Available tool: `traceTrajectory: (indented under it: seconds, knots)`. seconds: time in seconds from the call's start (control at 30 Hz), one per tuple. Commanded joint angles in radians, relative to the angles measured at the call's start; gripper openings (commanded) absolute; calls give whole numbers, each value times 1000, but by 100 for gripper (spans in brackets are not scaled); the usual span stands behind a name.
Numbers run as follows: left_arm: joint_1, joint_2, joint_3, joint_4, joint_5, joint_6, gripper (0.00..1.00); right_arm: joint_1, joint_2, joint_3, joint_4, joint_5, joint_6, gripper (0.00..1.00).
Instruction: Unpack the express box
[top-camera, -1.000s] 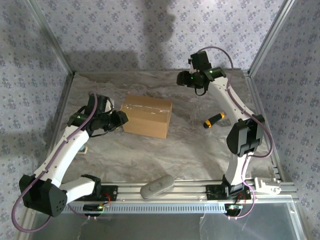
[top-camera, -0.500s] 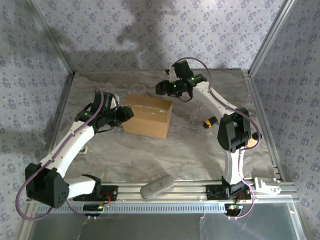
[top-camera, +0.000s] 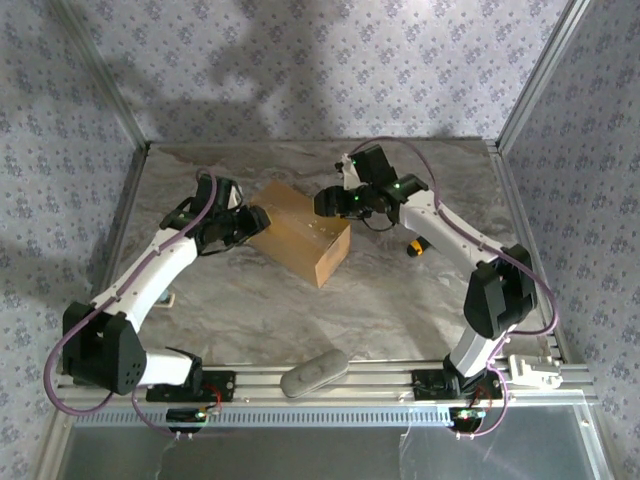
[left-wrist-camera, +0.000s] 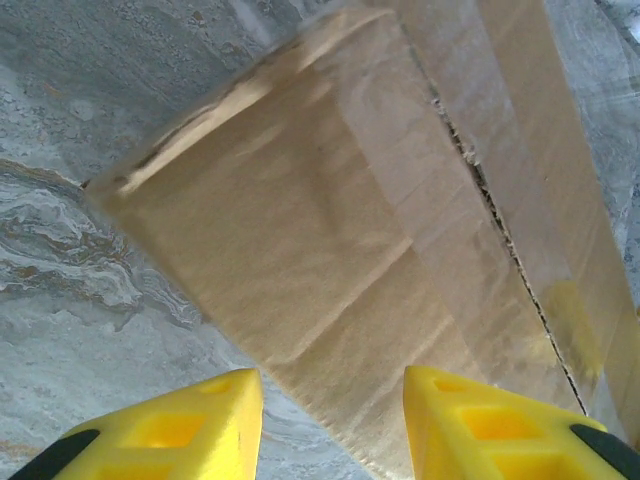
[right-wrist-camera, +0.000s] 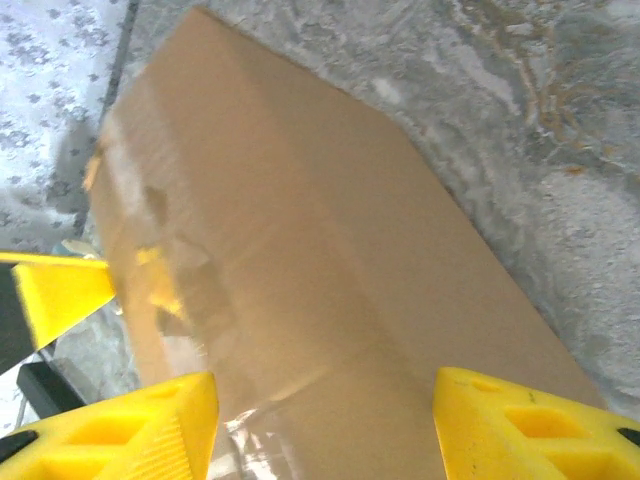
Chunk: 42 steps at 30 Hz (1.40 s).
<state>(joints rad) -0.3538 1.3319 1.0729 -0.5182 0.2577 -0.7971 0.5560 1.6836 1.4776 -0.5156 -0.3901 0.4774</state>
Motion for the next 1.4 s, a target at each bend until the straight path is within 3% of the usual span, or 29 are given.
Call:
traceTrajectory:
  seconds: [0.0, 0.5, 1.13, 1.37]
  knots:
    - [-4, 6, 41, 21, -17, 10, 41, 13, -41, 5, -10, -3, 13, 60]
    - [-5, 7, 54, 21, -5, 5, 42, 1, 11, 40, -47, 97, -56, 61]
    - [-9, 71, 81, 24, -6, -2, 42, 168, -141, -155, -26, 66, 95, 60]
    - [-23, 61, 78, 14, -3, -13, 44, 214, -149, -74, -146, 268, 44, 61]
